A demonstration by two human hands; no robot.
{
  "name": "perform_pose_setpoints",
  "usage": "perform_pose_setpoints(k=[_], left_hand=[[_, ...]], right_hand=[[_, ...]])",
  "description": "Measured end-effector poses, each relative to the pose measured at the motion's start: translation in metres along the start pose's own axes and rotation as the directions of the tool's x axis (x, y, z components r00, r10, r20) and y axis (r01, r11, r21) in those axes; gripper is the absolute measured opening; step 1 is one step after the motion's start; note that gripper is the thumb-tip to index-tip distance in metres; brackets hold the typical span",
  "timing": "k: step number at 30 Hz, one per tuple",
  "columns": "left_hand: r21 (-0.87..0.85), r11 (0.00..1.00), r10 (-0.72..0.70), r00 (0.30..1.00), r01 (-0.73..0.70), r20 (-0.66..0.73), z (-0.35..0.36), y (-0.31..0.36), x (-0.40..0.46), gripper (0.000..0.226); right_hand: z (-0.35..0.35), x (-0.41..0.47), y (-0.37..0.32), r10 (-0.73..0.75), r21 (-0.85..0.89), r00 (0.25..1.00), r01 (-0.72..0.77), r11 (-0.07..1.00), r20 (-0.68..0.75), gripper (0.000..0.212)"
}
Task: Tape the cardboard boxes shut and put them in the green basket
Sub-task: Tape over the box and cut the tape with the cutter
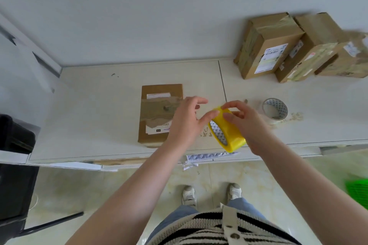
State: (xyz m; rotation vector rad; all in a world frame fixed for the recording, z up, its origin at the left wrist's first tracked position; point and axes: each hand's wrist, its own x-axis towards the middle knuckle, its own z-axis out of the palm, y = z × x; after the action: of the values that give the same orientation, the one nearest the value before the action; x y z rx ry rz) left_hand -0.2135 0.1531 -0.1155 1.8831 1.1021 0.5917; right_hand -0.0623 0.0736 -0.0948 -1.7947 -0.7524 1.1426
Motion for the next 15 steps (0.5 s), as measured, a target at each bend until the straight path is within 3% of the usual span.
perform_pose_setpoints(k=[4,11,15], left_hand=[[-0.140,0.986,-0.103,0.991,0.091,-0.081,0.003,0.014,-0.007,0.011],[-0.189,0.966,-0.194,0.977,0.175,-0.092,-0.005,0.031,-0.004,0.014],[-0.258,0.949,-0.206,0.975,0.180,-0.080,-0.007,0.037,-0.003,0.015]], right_hand=[[0.013,-0.011,-0.001,-0.052,0.079,0.998,0.055,0.995,-0.028,0.024],[0.028,-0.013,0.003,-0.207,0.059,0.977,0.210,0.976,-0.051,0.024],[0.031,-0.012,0.003,-0.202,0.070,0.978,0.206,0.976,-0.054,0.023]])
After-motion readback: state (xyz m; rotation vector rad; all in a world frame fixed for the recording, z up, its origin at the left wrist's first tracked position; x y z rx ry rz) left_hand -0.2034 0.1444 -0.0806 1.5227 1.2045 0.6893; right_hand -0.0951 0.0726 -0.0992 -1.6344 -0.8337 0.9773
